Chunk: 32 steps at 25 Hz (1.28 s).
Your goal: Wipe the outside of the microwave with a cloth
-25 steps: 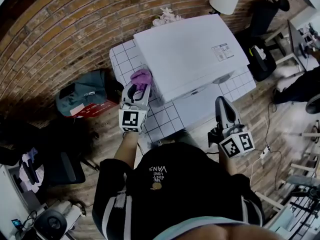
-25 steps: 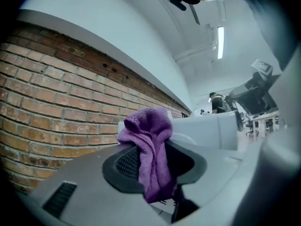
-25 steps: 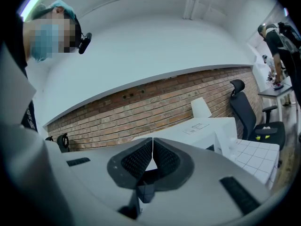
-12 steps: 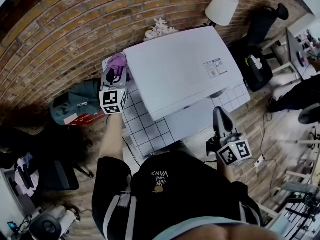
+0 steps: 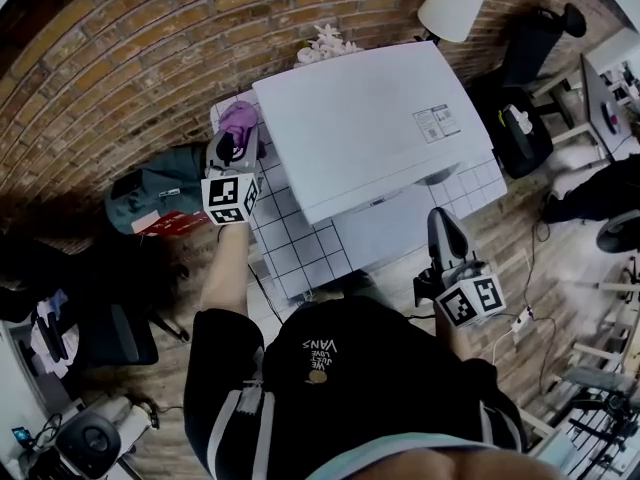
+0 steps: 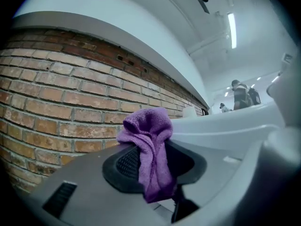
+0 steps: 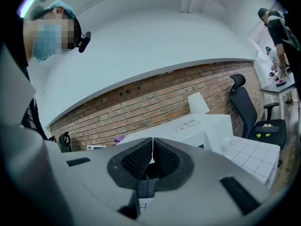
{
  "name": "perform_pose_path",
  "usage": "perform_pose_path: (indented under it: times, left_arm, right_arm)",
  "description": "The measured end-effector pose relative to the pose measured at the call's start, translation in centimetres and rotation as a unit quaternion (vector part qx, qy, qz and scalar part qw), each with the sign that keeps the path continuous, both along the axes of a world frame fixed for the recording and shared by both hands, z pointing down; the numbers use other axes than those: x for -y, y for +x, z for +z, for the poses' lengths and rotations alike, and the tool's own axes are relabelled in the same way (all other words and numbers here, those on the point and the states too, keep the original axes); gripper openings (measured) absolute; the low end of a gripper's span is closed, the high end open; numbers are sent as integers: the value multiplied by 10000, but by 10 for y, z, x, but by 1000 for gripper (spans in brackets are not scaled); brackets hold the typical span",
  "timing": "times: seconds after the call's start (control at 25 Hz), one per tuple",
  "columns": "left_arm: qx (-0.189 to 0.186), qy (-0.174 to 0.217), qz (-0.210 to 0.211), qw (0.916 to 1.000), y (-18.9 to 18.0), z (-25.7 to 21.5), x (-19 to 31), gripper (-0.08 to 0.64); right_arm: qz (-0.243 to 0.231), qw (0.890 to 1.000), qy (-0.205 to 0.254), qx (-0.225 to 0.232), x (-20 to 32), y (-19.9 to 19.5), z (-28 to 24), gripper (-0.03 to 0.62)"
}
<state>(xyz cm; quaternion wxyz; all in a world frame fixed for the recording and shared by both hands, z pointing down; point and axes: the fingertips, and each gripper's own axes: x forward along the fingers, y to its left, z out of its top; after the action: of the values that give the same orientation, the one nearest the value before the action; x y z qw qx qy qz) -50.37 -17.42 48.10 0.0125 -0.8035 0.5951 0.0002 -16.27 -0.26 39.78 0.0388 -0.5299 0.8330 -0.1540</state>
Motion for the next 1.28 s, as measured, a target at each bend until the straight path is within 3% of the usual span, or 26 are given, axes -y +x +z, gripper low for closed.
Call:
perform_pose_path:
  times: [0.2,0.44,0.68,0.96,1.28]
  left_arm:
    - [-45,-75,310,9995,19,20,-67,141]
    - [-408,-271,681,9965,59,46,-144,141]
    - [-390,-311,1057,9932,99,59,-192,141]
    - [-473,-272,1029,9932,94,62,-171,141]
    - [-412,-237,611,9970,57,62,-90,141]
  right_arm:
    - [-145,9999,-16,55,-24,-18,5,3]
    - [-220,9997,-68,40,-50,-36,12,4]
    - [-204,9998,-81,12,-69,-46,15,4]
    - [-148,9998,-93,-34,-67,-45,14,3]
    - [-53,9998,-172,-99,-40,-32,13,5]
